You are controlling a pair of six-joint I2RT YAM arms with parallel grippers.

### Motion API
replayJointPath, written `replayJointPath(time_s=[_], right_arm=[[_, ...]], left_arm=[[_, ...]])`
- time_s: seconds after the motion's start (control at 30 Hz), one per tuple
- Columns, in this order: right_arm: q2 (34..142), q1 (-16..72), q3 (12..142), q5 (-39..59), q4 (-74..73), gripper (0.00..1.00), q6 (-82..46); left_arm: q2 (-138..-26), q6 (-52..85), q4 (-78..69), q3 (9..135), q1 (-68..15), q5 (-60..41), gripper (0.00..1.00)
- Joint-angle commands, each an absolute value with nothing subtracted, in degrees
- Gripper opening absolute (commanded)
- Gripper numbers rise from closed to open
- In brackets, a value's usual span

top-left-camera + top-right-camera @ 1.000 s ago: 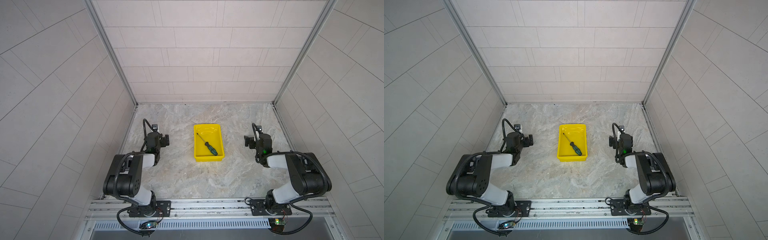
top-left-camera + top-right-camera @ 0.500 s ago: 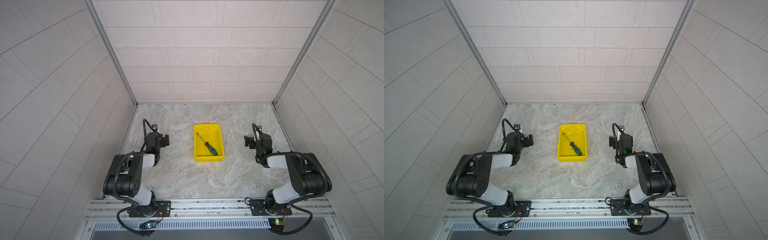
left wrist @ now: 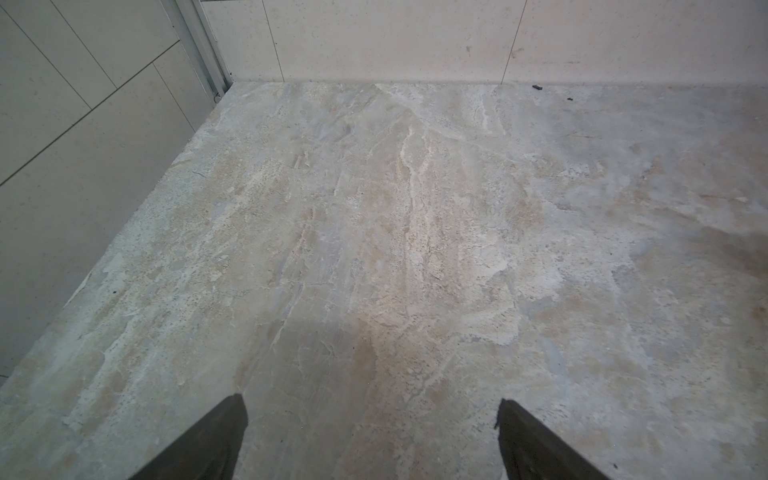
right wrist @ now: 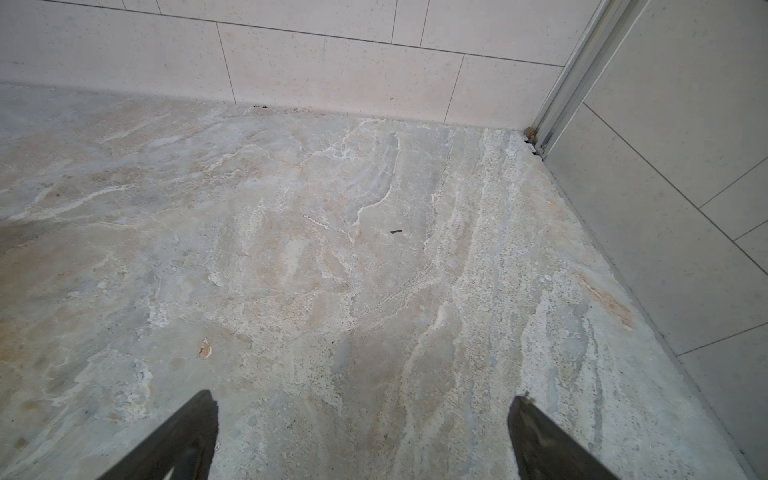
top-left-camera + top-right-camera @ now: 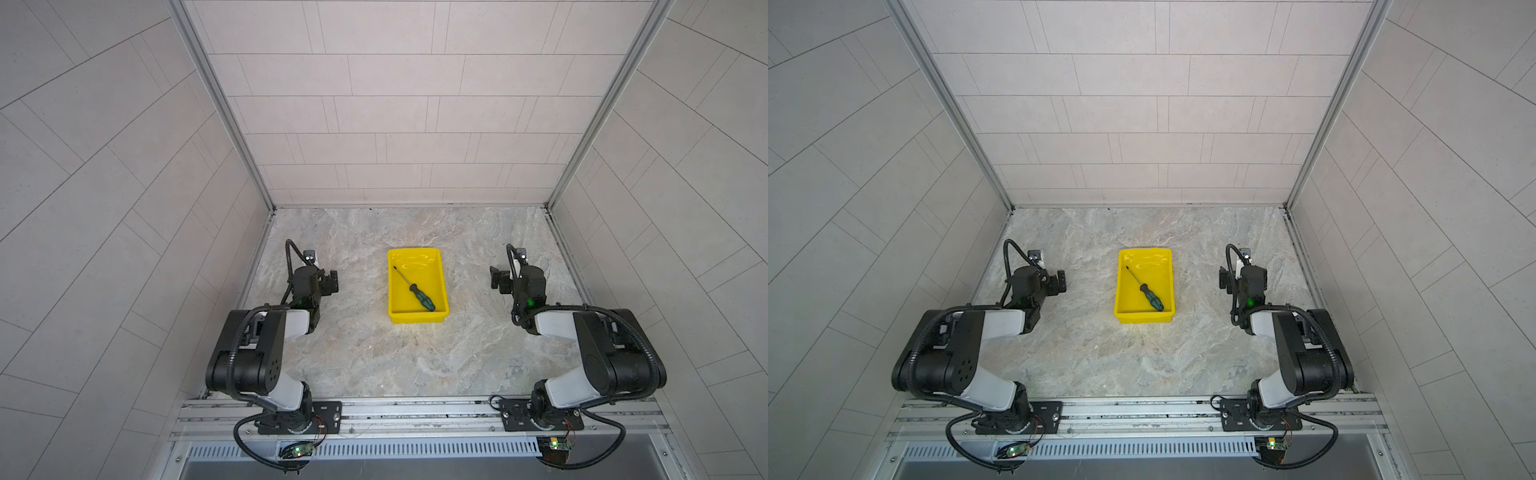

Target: Put the screwdriver in the bin

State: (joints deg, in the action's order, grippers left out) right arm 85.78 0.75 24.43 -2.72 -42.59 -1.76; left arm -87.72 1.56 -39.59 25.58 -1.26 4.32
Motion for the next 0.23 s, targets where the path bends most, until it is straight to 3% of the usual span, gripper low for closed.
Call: replayJointPath(time_s=[0.0, 0.2], right_arm=[[86.43, 0.97, 24.73, -3.35, -41.3, 1.0, -1.78], [86.37, 1.01, 24.72, -3.86, -41.33, 0.99, -1.83]], left_arm=[[-87.63, 1.23, -40.01, 26.46, -1.19, 4.75, 1.0], [-87.54, 1.21, -39.99, 26.46, -1.23, 4.7, 1.0]])
